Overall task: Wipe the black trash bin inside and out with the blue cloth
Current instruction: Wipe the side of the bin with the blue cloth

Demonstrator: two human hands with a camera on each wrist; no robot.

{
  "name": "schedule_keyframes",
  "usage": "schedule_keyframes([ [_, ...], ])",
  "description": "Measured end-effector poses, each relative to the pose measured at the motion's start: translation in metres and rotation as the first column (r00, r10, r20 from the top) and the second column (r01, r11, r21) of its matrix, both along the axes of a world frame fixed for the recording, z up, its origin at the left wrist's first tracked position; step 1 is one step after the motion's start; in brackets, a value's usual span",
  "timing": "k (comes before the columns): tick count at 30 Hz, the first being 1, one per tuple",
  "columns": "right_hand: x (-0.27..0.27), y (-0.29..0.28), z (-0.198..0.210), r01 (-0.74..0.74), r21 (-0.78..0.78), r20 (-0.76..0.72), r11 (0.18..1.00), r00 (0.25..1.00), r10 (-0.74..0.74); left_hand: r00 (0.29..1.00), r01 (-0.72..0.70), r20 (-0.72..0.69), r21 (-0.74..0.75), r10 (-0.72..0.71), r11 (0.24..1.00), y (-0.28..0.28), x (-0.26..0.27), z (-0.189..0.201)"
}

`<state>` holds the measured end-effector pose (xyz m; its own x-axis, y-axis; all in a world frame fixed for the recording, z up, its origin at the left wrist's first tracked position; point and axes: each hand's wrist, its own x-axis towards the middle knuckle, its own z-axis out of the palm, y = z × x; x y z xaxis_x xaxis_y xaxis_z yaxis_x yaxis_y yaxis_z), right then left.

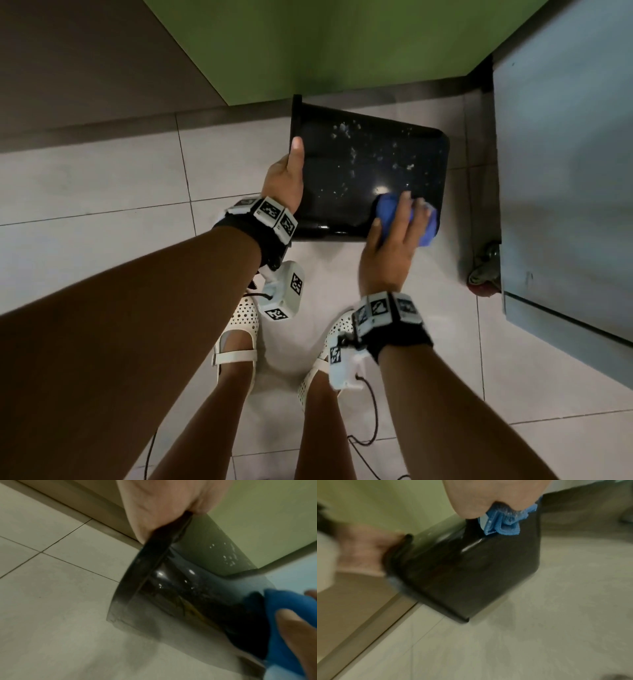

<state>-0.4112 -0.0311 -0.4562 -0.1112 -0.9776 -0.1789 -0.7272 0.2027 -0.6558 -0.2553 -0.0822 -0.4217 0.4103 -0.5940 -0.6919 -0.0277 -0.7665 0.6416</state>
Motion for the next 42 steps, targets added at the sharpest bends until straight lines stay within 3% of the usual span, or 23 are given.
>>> schedule_keyframes([
  [4,0.043,0.021,0.004,-0.235,0.017,0.055,0.972,0.971,0.234,0.999,0.014,0.042,-0.026,-0.013,1.000,0.000,0.001,0.000],
  [10,0.073,-0.002,0.014,-0.356,0.018,-0.006,0.934,0.934,0.356,0.997,-0.041,-0.066,-0.054,0.037,0.998,0.001,0.004,-0.007],
  [12,0.069,-0.011,0.016,-0.319,0.060,0.000,0.946,0.948,0.320,0.999,-0.035,-0.040,-0.064,0.033,0.997,0.002,0.004,-0.006],
  [16,0.032,-0.046,0.005,-0.012,0.163,-0.099,0.987,0.995,0.028,1.000,-0.003,-0.028,-0.060,0.001,0.998,0.005,0.004,-0.010],
  [19,-0.008,-0.068,0.002,0.167,0.178,-0.118,0.970,0.982,-0.147,0.999,-0.013,-0.031,-0.079,0.010,0.997,0.003,0.004,-0.012],
  [22,-0.023,-0.068,0.004,0.257,0.219,-0.134,0.941,0.963,-0.232,0.999,-0.042,-0.027,-0.076,0.041,0.996,0.004,0.002,-0.015],
  [27,0.005,-0.039,0.003,0.171,0.088,-0.102,0.981,0.981,-0.162,0.998,-0.066,-0.006,-0.081,0.066,0.994,0.000,0.001,-0.013],
  [32,0.061,0.000,0.009,-0.104,0.113,0.018,0.988,0.995,0.102,0.993,-0.115,-0.040,-0.090,0.112,0.989,0.002,0.000,-0.013],
  [35,0.081,-0.010,0.014,-0.215,0.085,0.072,0.973,0.975,0.209,0.991,-0.131,-0.046,-0.111,0.126,0.985,0.005,0.000,-0.013],
  [38,0.082,-0.038,0.013,-0.210,0.102,0.080,0.972,0.976,0.203,0.994,-0.107,-0.027,-0.122,0.104,0.987,0.004,0.001,-0.014],
  [42,0.057,-0.071,0.005,-0.065,0.158,-0.051,0.985,0.996,0.074,0.999,-0.050,0.010,-0.110,0.051,0.993,0.003,0.003,-0.016],
])
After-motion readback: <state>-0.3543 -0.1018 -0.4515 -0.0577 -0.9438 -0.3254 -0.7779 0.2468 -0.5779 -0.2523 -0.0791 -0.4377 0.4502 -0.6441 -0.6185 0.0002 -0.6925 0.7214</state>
